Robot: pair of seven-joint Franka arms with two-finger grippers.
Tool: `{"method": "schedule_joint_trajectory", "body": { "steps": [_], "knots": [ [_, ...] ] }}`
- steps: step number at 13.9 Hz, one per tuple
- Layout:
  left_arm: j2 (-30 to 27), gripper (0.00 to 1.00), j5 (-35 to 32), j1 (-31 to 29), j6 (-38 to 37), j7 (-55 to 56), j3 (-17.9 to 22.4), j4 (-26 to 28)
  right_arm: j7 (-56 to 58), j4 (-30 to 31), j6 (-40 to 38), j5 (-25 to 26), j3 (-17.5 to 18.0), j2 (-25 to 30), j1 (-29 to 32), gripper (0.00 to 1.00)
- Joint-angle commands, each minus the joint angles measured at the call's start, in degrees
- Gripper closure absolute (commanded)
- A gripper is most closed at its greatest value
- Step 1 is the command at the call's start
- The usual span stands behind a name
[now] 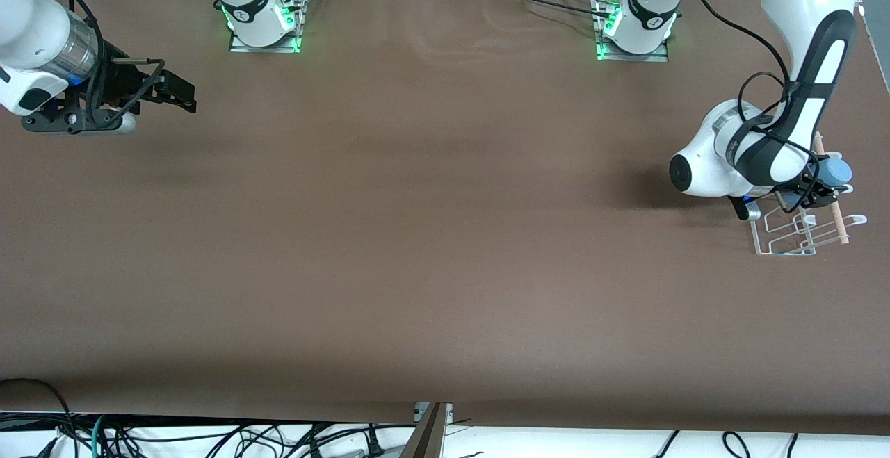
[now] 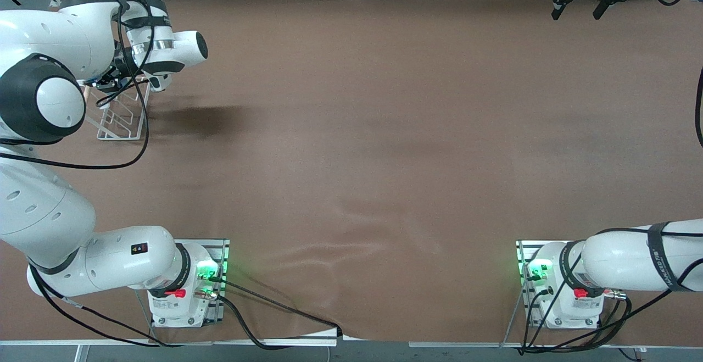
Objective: Transfer cup to left arm and place on rack
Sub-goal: 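Lower the cup with the left gripper onto the rack hooks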
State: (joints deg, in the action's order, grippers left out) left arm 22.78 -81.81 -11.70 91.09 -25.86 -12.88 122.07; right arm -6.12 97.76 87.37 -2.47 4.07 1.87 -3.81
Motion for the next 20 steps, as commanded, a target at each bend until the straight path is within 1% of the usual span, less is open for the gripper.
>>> {"method": "schedule_joint_trajectory", "body": {
  "steps": [1, 4, 5, 6, 7, 11, 13, 16, 17, 18, 20],
  "knots": [
    [0.1, 1.00, -1.9, -0.8, 0.8, 0.9, -0.4, 0.3, 2.0, -1.4, -1.3, -1.0, 0.0, -0.4, 0.3, 0.01],
    [1.7, 1.00, -1.9, -0.7, 0.8, 2.5, -0.4, 0.0, 2.0, -1.7, -1.1, -1.5, 0.0, -0.5, 0.5, 0.01],
    [1.9, 0.98, -2.0, -0.7, 0.8, 2.9, -0.4, 0.0, 2.2, -2.7, -1.2, -1.5, 0.0, -1.2, 0.6, 0.01],
    [1.9, 0.70, -2.0, -0.6, 0.7, 2.9, -0.3, -0.1, 2.3, -4.0, -1.3, -1.5, 0.0, -2.3, 0.5, 0.01],
    [1.9, 0.01, -2.0, -0.5, 0.7, 2.9, -0.3, -0.1, 2.5, -4.5, -1.4, -1.5, 0.0, -2.6, 0.4, 0.01],
    [1.8, 0.00, -2.2, -0.5, 0.6, 2.9, -0.3, -0.5, 2.3, -5.3, -1.3, -1.1, 0.1, -2.7, 0.0, 0.01],
    [1.6, 0.00, -2.2, -0.6, 0.6, 2.8, -0.4, -1.7, 2.3, -5.4, -1.2, -1.0, 0.1, -2.9, 0.0, 0.01],
    [0.0, 0.00, 0.2, -0.6, 0.4, 2.2, -0.6, -4.0, 2.2, -5.6, -0.5, -0.5, 0.1, -3.5, 0.0, 0.01],
    [-0.6, 0.00, 3.7, -0.6, 0.4, 2.3, -0.6, -5.3, 2.1, -6.3, -0.5, -0.5, 0.0, -3.9, 0.2, 0.01],
    [-1.2, 0.00, 8.2, -0.6, 0.1, 2.0, -0.6, -7.9, 2.1, -7.1, -0.5, -0.7, -0.1, -4.2, 0.4, 0.01],
    [-1.7, 0.00, 18.8, -0.7, -0.2, 1.2, -0.6, -13.5, 2.1, -8.0, -0.5, -0.6, 0.0, -4.6, 0.0, 0.01]
  ]
}}
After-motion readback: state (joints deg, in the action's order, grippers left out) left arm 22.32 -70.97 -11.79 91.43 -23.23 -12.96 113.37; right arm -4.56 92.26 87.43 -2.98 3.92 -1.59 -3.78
